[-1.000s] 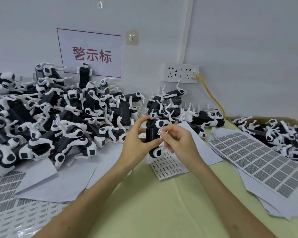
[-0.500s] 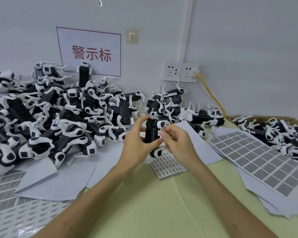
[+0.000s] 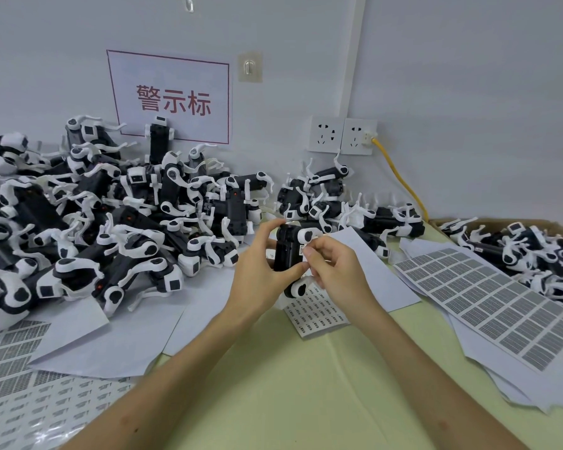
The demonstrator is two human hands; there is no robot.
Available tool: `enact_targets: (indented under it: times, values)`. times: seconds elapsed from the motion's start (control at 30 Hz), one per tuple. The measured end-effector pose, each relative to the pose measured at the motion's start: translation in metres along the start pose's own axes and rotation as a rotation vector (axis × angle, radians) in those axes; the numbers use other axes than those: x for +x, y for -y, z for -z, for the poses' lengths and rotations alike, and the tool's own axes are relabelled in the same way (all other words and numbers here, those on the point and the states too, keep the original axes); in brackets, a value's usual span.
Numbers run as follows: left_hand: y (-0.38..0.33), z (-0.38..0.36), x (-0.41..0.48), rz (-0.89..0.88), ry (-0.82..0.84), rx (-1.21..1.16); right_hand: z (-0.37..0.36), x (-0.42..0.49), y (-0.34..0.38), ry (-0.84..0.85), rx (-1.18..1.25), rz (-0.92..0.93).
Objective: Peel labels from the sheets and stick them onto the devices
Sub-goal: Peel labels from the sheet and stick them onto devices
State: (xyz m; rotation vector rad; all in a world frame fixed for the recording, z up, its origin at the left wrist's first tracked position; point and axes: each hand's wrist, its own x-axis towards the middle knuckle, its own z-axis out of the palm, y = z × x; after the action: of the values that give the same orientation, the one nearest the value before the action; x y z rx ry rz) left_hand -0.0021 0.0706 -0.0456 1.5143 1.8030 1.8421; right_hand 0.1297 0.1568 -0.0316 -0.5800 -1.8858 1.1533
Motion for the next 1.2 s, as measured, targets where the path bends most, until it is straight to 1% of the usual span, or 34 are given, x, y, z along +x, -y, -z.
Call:
enact_targets:
  times: [0.5,0.9,1.2]
  values:
    - [-0.0002,0.0004,-0.0003,0.007,0.001,-0.002,-0.0037,0.0024,-0.0063,-0.030,0.009,0.001]
    - [-0.0011,-0.0003,-0.0026,0.012,-0.011,0.035,-0.0084,-0.0004,-0.0090,-0.100,-0.022,-0.009]
    - [0.0012,-0.0017,-0.0023,0.002,-0.009,0.045,-0.0098,-0.0032,-0.0073,-0.121,-0.046,-0.009]
